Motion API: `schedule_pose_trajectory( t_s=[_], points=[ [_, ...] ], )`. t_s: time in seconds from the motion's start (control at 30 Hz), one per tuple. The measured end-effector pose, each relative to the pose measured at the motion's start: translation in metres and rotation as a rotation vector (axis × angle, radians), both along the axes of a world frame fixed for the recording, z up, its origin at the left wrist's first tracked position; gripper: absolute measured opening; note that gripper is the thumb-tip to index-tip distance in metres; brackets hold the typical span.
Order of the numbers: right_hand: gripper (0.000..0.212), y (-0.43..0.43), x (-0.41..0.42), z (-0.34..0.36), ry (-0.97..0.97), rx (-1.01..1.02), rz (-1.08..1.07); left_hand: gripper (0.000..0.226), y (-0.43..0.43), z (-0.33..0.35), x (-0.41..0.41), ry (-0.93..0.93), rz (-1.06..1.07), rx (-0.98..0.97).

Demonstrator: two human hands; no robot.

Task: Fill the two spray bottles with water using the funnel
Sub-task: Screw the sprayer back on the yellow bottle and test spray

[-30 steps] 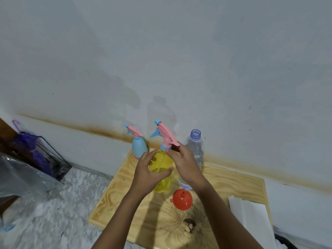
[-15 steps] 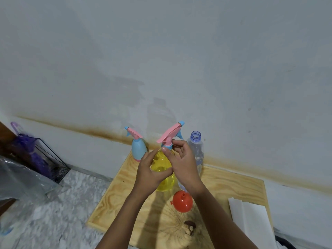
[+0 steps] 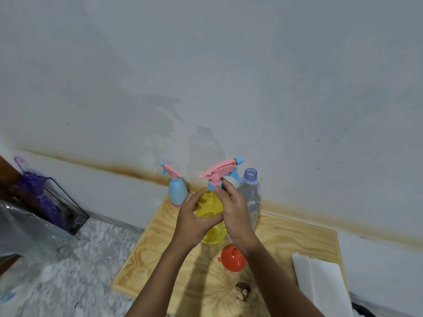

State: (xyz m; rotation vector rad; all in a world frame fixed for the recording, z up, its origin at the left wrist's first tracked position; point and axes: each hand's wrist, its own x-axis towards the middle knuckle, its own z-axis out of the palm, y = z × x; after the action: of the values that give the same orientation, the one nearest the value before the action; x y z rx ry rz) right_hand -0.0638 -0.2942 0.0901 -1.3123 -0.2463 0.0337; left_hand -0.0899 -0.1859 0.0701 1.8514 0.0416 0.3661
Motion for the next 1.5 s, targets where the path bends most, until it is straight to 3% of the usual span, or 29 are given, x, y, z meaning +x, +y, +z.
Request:
schedule_pose_trajectory(
  t_s=[0.1,0.23,0.37,0.5,0.6,0.77,0.9,1.0,1.13,1.27,1.4,1.5],
  points=[
    [0.014,0.003,0.002,-0.001,0.029,-0.005,-0.040,0.058,0.000,0.004,0.000,0.000,-0.005,-0.011],
    [0.031,0.007,0.003,-0.001,0.037,-0.006,-0.113,0.055,0.000,0.007,-0.001,-0.003,0.009,0.015],
    [0.042,-0.002,0.007,0.004,-0.001,-0.060,0.005,0.054,0.003,0.008,-0.001,0.004,0.005,0.024],
    [0.023,-0.019,0.014,0.013,0.016,-0.085,0.150,0.052,0.004,0.009,0.000,0.004,0.004,0.008],
    [0.018,-0.016,0.014,0.015,-0.009,-0.127,0.126,0.051,0.003,0.010,0.001,0.004,-0.010,-0.009],
    [0.033,0.001,0.014,0.007,-0.007,-0.049,-0.028,0.053,0.002,0.009,0.002,0.023,-0.015,-0.046],
    [0.044,-0.008,0.016,0.011,-0.040,-0.125,0.084,0.049,0.004,0.007,0.004,0.041,-0.016,-0.041],
    [0.032,-0.018,0.019,0.018,-0.030,-0.088,0.186,0.049,0.004,0.009,0.004,0.051,-0.002,-0.038],
    [0.020,-0.012,0.019,0.020,-0.030,-0.086,0.047,0.055,0.002,0.014,0.004,0.024,-0.023,-0.055],
    [0.035,-0.010,0.018,0.018,-0.035,-0.117,0.017,0.049,0.001,0.015,0.003,-0.017,-0.039,-0.015],
    [0.022,-0.017,0.019,0.018,0.036,-0.075,0.109,0.050,0.002,0.016,0.003,-0.007,-0.043,-0.024],
    [0.013,-0.014,0.017,0.021,0.056,-0.051,0.050,0.048,0.003,0.016,0.002,-0.010,-0.046,-0.040]
  ],
)
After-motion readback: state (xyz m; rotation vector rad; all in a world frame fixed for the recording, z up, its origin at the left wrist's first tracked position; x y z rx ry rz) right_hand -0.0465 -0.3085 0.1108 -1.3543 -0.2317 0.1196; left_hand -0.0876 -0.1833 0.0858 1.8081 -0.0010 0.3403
